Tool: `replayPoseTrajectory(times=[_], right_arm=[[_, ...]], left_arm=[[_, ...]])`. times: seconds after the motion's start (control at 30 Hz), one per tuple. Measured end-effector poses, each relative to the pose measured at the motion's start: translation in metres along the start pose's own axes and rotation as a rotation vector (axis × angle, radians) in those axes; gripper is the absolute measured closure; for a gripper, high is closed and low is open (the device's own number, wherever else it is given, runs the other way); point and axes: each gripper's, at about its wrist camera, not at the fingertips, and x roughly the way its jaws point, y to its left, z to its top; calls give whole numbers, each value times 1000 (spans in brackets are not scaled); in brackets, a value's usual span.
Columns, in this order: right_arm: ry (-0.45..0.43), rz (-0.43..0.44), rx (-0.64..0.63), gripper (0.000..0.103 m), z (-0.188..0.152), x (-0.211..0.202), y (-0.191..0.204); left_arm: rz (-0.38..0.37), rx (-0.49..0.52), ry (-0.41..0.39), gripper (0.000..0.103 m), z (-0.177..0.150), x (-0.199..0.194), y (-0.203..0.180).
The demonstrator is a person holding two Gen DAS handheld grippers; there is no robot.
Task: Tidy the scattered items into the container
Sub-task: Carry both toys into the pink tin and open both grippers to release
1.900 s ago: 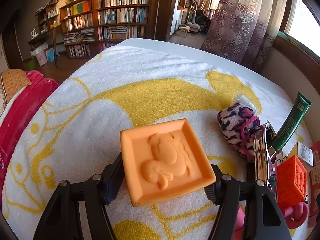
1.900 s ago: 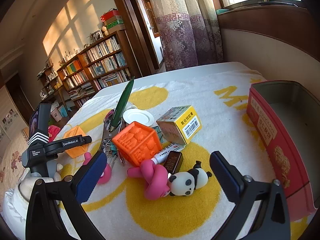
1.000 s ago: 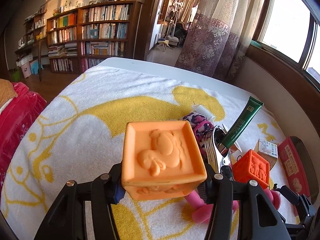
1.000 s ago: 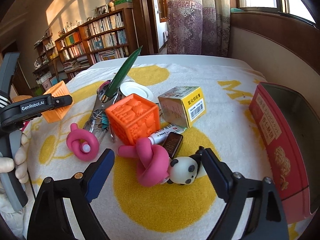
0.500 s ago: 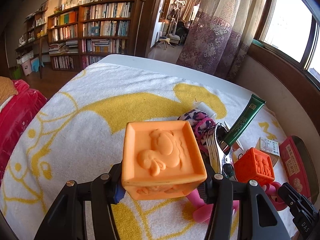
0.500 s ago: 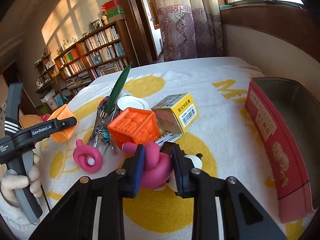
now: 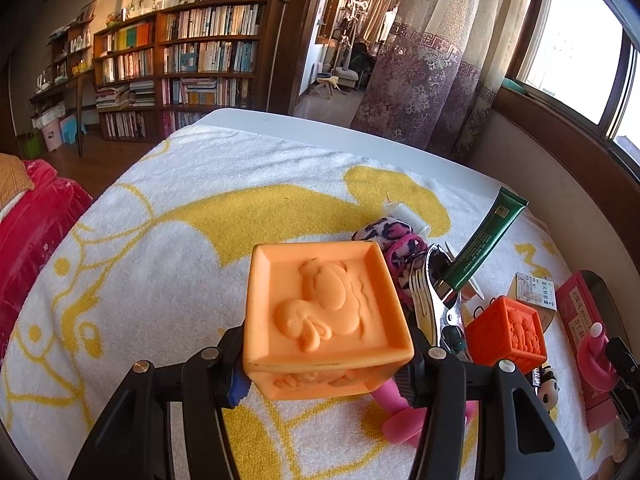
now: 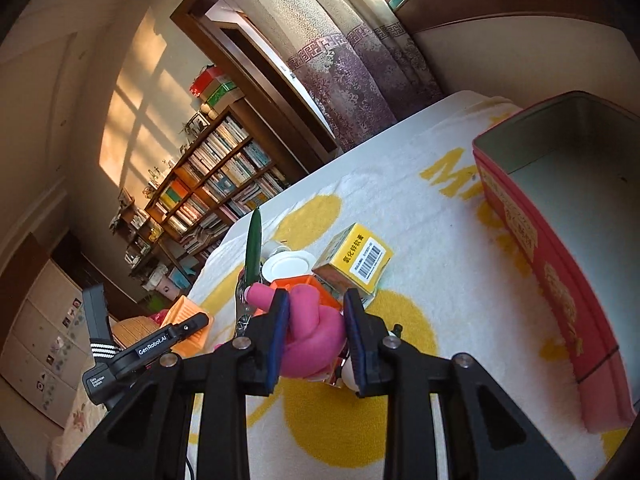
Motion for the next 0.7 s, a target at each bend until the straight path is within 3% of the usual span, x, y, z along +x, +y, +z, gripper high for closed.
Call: replayPoseTrajectory(times=[0.2,0.33,0.7], right_arm=[[-237,-244,-61,72,6,-39,7],[-345,-380,-35,72,10,-62,-3],[-423,-640,30,72,28,-116,-52]], left_arm=[[-9,9,-15,45,0,-5,-4],[-13,24,-25,45,0,-9,-9],[-58,94,-27,45,-8,-29,-49]])
